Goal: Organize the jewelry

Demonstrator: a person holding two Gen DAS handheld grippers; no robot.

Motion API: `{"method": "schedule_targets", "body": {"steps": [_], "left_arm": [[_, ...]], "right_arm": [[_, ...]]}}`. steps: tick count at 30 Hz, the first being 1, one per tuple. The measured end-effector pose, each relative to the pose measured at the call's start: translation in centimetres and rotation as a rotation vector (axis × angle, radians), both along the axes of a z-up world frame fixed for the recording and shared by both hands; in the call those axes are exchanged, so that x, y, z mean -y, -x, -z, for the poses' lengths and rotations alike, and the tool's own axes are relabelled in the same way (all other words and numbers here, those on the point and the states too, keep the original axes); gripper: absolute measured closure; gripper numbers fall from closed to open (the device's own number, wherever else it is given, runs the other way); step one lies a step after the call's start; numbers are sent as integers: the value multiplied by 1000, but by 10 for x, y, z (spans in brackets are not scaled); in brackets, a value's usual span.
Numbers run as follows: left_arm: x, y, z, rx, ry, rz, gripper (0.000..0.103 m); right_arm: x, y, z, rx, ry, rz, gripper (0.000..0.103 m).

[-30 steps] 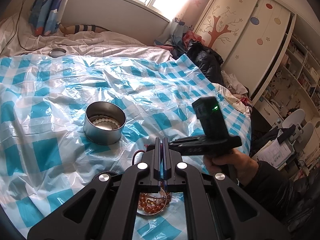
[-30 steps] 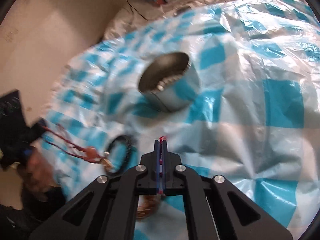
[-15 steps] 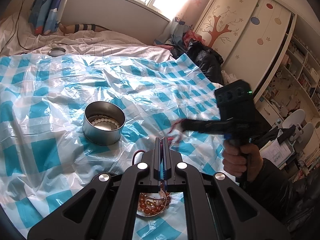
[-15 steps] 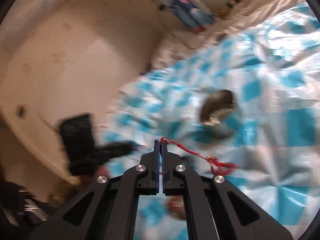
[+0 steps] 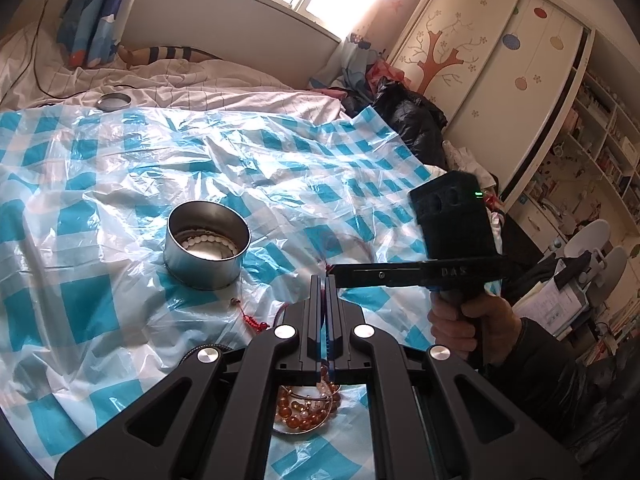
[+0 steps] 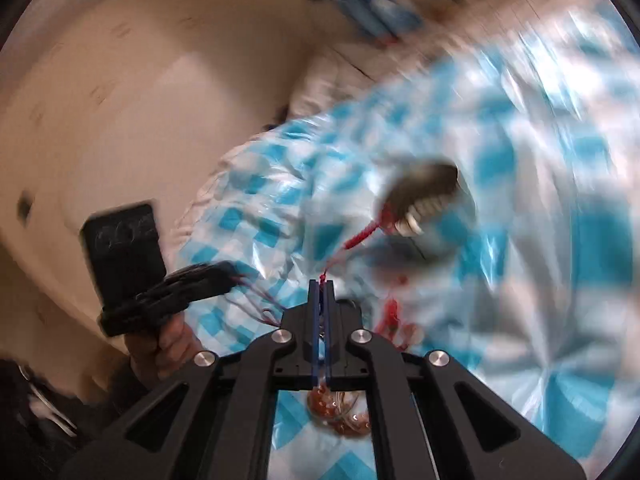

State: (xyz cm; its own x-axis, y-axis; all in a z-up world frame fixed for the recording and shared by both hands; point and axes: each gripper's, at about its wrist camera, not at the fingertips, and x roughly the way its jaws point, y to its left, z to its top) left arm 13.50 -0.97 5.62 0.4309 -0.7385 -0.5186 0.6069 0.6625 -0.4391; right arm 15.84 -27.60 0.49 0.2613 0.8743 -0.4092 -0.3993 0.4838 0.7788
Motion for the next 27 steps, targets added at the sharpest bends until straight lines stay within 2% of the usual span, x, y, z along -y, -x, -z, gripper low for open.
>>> {"method": "schedule_targets", "body": {"steps": [2, 3, 6, 10, 21, 27], "left_arm": [[-2, 0, -2, 3, 12, -1, 101], [-2, 0, -2, 3, 15, -2, 101], [-1, -1, -5, 8, 13, -2, 101], [1, -7, -16, 34, 53, 4, 101], [4, -60, -26, 30, 154, -56, 101], [6, -80, -17, -5, 127, -91, 101]], "right_arm": [[-1, 8, -20, 91, -48, -29, 101], [1, 9, -22, 99, -53, -30, 101], [1, 4, -14, 62, -27, -16, 101], [2, 0, -23, 97, -63, -2, 101], [13, -30, -25, 96, -135, 102, 101], [12, -55, -29, 109, -134, 117, 101]]}}
